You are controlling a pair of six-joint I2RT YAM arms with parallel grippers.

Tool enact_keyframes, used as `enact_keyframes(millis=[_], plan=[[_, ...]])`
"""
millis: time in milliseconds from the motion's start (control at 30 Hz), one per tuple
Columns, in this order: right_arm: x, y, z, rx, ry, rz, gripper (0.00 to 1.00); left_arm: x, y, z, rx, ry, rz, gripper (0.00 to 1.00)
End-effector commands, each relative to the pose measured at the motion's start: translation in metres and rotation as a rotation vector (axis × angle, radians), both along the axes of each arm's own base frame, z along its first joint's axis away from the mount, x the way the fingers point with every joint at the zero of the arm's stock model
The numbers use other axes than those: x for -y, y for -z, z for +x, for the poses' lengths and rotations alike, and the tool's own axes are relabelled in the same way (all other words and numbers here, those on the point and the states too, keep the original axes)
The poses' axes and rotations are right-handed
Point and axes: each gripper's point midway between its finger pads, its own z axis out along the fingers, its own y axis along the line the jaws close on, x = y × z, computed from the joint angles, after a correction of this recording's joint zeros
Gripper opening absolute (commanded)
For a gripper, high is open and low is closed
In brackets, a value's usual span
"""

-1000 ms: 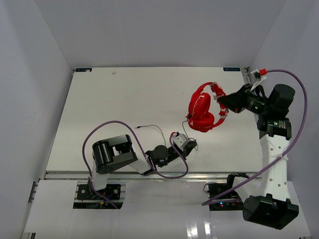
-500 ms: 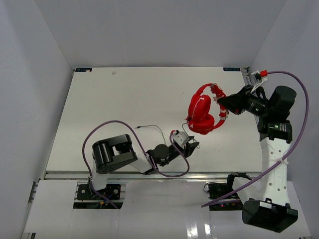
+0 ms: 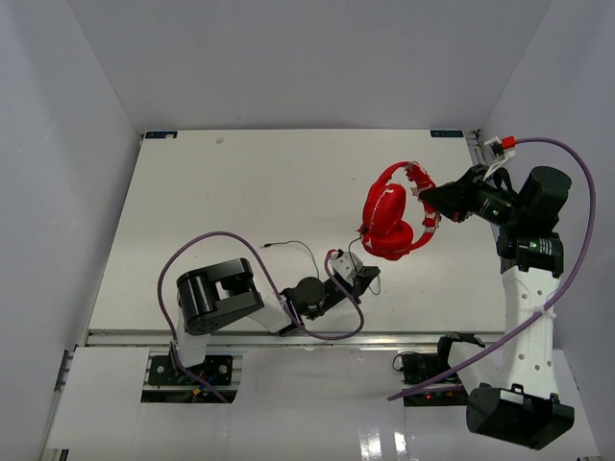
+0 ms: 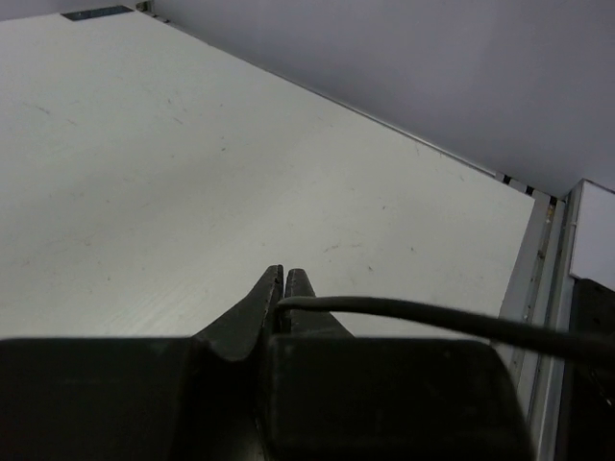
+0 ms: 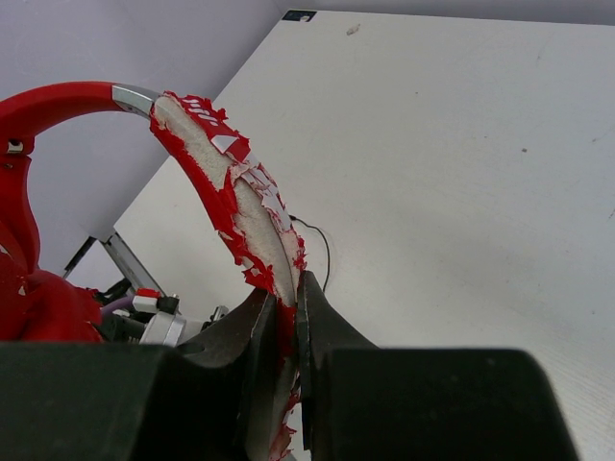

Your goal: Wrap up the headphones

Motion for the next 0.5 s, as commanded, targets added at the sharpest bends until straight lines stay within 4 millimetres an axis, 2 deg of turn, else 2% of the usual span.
enact_keyframes(millis=[0, 167, 200, 267, 333, 467], plan=[[-0.001, -0.027, -0.008, 0.061, 0.02, -0.006, 0.08, -0.047, -0.123, -0.025, 0.118, 0.053, -0.467, 0.0], [0.006, -0.023, 0.001, 0.016, 0.091, 0.015, 0.08, -0.076, -0.109, -0.039, -0.009, 0.077, -0.429, 0.0], [0.008, -0.022, 0.004, 0.007, 0.108, 0.02, 0.08, -0.08, -0.104, -0.041, -0.044, 0.073, -0.398, 0.0], [0.014, -0.021, 0.01, -0.015, 0.168, 0.024, 0.08, -0.078, -0.08, -0.041, -0.16, 0.062, -0.293, 0.0], [0.02, -0.023, 0.013, -0.017, 0.219, 0.02, 0.08, -0.078, -0.094, -0.041, -0.209, 0.056, -0.27, 0.0], [0.032, -0.024, 0.019, -0.005, 0.316, 0.007, 0.08, -0.075, -0.089, -0.038, -0.331, 0.009, -0.136, 0.0]])
